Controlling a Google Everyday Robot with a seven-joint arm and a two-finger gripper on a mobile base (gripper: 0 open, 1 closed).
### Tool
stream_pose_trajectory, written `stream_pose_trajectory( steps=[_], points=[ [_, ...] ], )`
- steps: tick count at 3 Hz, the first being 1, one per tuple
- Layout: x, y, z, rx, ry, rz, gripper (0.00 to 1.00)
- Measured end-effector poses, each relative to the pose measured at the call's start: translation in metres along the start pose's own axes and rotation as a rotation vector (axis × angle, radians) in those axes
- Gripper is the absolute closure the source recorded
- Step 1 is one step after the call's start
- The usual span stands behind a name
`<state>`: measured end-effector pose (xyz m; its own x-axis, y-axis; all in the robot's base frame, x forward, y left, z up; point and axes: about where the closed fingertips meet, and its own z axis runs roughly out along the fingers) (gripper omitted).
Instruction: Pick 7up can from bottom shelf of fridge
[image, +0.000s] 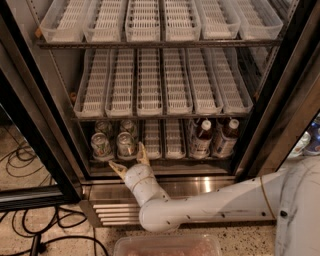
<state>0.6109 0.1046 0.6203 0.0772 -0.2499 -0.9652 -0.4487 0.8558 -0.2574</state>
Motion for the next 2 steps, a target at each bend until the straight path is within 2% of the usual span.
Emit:
stream_pose_trajectory(
  steps=[2],
  points=[
    [0.0030, -0.0015, 0.0057, 0.014, -0.003, 0.005, 0.37]
  ],
)
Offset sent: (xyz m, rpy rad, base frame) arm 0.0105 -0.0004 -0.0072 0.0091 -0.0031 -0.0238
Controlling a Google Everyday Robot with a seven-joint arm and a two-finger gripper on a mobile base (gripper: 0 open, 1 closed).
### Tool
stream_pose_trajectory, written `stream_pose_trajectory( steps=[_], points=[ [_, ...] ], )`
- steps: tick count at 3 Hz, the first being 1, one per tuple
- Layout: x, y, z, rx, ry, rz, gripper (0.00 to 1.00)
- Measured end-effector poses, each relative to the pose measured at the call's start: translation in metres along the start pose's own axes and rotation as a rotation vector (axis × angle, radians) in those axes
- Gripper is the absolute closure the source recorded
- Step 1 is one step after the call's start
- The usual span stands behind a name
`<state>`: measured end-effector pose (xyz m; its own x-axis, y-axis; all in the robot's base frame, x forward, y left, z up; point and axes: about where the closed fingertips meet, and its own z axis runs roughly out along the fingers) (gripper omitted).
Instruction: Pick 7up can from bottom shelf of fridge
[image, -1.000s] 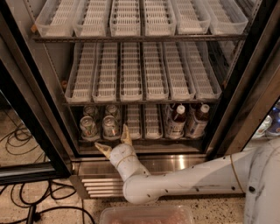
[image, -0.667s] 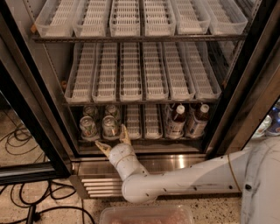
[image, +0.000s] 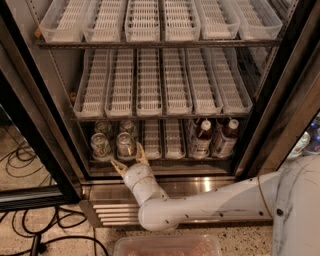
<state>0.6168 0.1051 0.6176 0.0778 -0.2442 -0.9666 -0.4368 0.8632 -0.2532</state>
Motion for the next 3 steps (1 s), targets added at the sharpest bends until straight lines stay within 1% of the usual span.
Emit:
stream_pose_trajectory(
  steps=[2, 3],
  points=[
    [0.001, -0.004, 0.014, -0.001, 0.003, -0.010, 0.41],
    [0.003, -0.005, 0.020, -0.004, 0.009, -0.014, 0.36]
  ],
)
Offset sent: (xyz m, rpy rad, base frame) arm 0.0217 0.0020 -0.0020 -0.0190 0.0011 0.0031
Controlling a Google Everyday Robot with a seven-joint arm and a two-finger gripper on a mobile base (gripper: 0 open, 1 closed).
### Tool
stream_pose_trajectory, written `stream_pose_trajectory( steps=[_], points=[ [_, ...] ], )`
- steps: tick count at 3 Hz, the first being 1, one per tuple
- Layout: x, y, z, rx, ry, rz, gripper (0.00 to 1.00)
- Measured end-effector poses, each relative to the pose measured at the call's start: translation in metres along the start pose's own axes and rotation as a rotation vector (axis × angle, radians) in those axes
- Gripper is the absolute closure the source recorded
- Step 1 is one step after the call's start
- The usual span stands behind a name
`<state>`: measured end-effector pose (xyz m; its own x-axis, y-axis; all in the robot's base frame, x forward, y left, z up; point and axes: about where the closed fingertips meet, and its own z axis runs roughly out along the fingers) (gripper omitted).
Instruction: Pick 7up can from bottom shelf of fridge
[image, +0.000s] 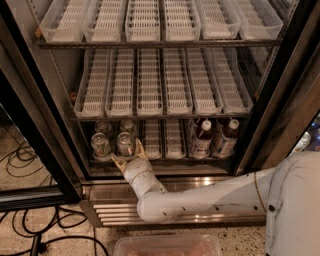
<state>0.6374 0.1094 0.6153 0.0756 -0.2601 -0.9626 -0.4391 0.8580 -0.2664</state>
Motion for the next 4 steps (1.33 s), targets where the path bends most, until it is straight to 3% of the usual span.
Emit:
stream_pose_trajectory(
  steps=[3, 4],
  points=[
    [0.014, -0.012, 0.027, 0.028, 0.024, 0.013, 0.35],
    [0.015, -0.012, 0.032, 0.026, 0.023, 0.023, 0.54]
  ],
)
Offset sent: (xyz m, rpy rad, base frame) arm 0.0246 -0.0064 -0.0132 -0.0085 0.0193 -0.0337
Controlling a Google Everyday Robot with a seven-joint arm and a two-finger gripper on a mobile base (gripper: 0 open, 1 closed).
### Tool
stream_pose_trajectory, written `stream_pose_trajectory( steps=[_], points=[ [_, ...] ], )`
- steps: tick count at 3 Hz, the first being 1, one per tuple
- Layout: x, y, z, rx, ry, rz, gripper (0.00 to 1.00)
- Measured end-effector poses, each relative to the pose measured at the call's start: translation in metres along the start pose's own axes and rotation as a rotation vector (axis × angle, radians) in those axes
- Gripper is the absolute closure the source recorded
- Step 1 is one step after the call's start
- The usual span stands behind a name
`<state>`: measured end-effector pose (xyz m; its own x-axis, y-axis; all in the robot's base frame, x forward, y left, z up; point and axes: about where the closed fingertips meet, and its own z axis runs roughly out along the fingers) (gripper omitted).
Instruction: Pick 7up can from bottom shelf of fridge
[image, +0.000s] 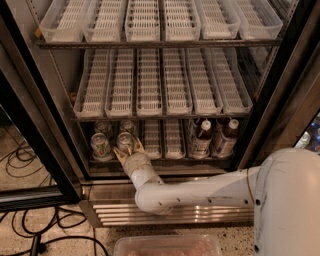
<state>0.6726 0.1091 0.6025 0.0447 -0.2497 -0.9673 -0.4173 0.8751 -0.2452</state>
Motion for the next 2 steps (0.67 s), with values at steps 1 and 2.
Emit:
stream_pose_trajectory(
  steps=[1, 2],
  points=[
    [0.0000, 0.0000, 0.0000, 0.000, 0.000, 0.000, 0.77],
    [0.0000, 0.0000, 0.0000, 0.000, 0.000, 0.000, 1.00]
  ],
)
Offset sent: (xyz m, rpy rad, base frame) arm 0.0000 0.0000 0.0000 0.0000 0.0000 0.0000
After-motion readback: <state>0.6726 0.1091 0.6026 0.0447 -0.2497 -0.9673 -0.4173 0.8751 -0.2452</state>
